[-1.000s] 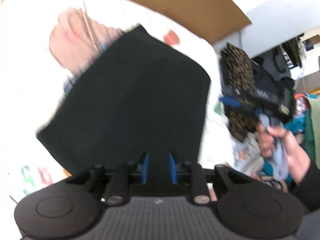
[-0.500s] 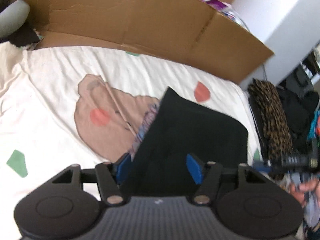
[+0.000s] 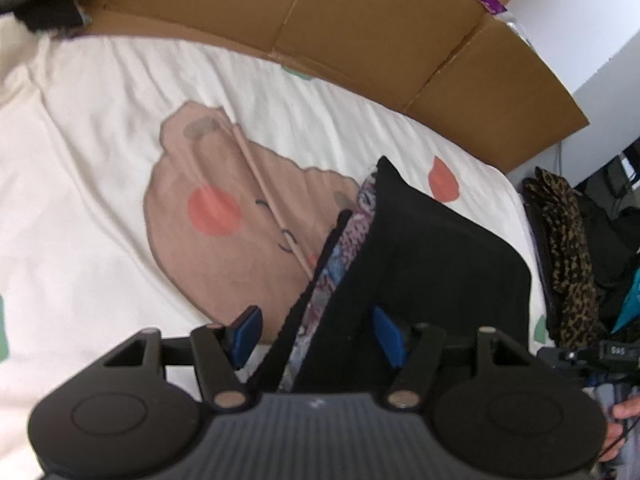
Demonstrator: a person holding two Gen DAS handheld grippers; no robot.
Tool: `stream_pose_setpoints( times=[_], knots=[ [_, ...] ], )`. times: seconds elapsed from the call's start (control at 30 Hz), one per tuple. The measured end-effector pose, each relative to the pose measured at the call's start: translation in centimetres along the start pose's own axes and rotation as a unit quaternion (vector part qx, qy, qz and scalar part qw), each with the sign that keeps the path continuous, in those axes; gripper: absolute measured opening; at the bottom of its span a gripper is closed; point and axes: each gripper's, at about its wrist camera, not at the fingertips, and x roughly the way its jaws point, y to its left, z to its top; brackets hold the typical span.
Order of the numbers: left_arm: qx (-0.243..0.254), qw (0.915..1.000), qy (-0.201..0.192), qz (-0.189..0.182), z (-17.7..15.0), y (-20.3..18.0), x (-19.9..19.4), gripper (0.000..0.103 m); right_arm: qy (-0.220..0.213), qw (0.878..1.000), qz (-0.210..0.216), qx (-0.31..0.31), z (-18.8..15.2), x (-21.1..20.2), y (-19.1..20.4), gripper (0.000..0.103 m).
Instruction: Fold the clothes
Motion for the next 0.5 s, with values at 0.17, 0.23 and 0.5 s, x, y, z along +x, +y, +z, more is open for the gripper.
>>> stream_pose_setpoints(
  times=[0.17,0.23,0.5],
  knots=[
    [-0.010,0.9996,0.014,-0.024,-0.3,0.7,0.4,0.062,0.019,0.999,0.018,0.030,-1.0,1.5,-0.7,0.047],
    [-0.008,0.9995,0.013,-0.028,-0.4,0.7,0.5,0.057,0.023,0.999,0.010,0.034,-1.1,1.9,-0.9,0.020],
    [-0.045,0.9977,0.017,-0.048,-0.6,1.6,0.3,0.035,0.004,1.000,-0.002,-0.003,-1.0,1.0,0.4,0.006]
  ],
)
